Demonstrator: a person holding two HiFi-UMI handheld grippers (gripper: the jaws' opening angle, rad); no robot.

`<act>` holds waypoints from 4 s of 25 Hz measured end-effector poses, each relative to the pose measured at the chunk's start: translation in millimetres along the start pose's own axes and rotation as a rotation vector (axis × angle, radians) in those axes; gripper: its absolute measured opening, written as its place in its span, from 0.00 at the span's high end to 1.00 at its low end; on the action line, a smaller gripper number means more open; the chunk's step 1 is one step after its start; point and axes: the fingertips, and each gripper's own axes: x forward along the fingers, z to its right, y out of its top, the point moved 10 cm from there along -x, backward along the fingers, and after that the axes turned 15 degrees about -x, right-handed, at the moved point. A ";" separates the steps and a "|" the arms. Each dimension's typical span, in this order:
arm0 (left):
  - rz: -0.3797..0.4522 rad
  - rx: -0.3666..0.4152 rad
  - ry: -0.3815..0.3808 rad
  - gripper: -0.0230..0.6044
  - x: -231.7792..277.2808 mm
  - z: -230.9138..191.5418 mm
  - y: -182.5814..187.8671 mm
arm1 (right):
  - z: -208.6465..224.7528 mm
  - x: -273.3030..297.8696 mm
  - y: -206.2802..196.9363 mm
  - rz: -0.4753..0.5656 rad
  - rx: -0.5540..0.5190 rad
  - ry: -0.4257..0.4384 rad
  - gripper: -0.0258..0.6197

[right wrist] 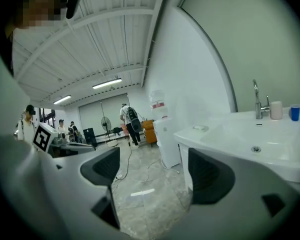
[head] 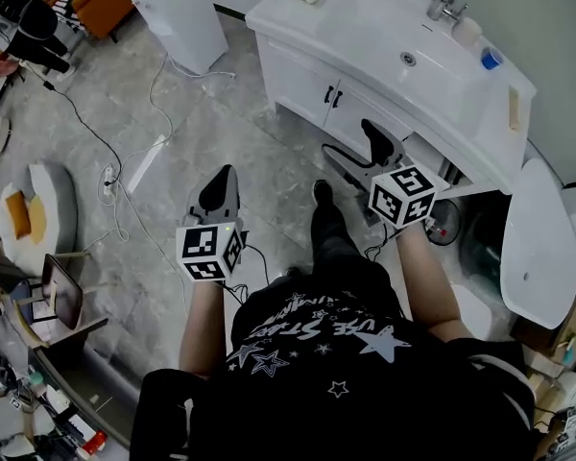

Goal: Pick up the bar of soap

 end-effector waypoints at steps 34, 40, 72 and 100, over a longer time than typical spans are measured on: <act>-0.014 0.042 0.141 0.95 301.5 12.7 112.4 | 298.9 210.0 25.2 -0.077 0.060 0.120 0.35; -0.018 0.049 0.103 0.95 337.1 -8.8 125.4 | 307.9 241.2 34.0 -0.093 0.034 0.114 0.35; -0.171 0.034 -0.179 0.95 553.6 -176.7 215.2 | 357.2 481.2 39.1 -0.653 -0.203 0.074 0.61; -0.257 0.043 -0.272 0.95 596.4 -181.8 215.0 | 357.9 533.7 25.4 -1.010 -0.470 0.269 0.65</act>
